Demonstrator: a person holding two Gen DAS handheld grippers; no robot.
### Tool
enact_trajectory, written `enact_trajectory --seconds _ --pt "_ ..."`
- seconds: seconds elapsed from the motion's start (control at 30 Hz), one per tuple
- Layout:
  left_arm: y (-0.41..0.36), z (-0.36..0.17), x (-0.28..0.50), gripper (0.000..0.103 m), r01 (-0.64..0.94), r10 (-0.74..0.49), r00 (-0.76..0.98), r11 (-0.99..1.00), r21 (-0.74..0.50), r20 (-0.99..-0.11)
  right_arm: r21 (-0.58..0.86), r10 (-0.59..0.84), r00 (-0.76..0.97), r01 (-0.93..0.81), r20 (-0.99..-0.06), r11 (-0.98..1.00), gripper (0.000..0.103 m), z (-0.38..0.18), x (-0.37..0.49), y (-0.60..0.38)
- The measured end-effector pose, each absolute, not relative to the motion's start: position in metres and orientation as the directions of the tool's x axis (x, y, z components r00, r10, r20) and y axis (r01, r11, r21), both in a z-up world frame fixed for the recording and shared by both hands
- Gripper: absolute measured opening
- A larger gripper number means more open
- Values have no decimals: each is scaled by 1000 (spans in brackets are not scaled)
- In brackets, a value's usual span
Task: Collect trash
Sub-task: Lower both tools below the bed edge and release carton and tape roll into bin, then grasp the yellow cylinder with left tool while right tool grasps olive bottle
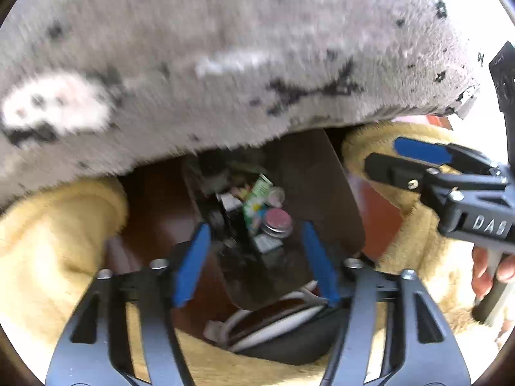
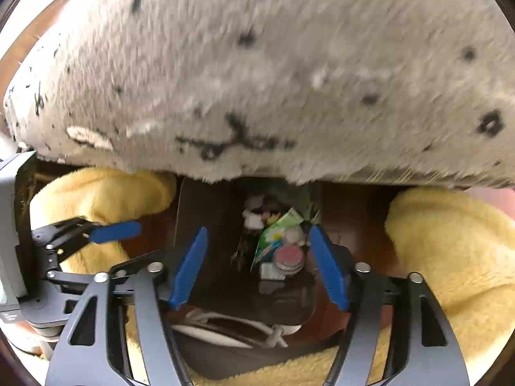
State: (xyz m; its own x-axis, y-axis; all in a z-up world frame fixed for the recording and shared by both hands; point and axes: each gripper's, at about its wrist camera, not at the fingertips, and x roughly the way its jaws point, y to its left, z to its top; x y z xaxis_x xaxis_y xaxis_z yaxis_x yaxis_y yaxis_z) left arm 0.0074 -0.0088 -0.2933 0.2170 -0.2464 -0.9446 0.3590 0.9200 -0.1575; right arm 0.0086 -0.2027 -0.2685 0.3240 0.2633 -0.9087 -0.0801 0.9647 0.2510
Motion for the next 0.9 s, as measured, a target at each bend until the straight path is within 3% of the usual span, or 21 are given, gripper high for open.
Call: enact_trajectory --seconds 0.27,0.63,0.9 --pt "-3 -216 17 77 381 -274 381 917 -120 -883 161 182 497 -86 -849 983 87 -211 13 -223" --pt "-5 -133 55 83 387 -284 546 920 -64 -788 114 137 689 -79 -711 990 98 -123 55 -252" --pt "-6 -113 122 84 354 -254 580 934 -41 -774 57 116 717 -107 -688 993 99 -104 147 -252"
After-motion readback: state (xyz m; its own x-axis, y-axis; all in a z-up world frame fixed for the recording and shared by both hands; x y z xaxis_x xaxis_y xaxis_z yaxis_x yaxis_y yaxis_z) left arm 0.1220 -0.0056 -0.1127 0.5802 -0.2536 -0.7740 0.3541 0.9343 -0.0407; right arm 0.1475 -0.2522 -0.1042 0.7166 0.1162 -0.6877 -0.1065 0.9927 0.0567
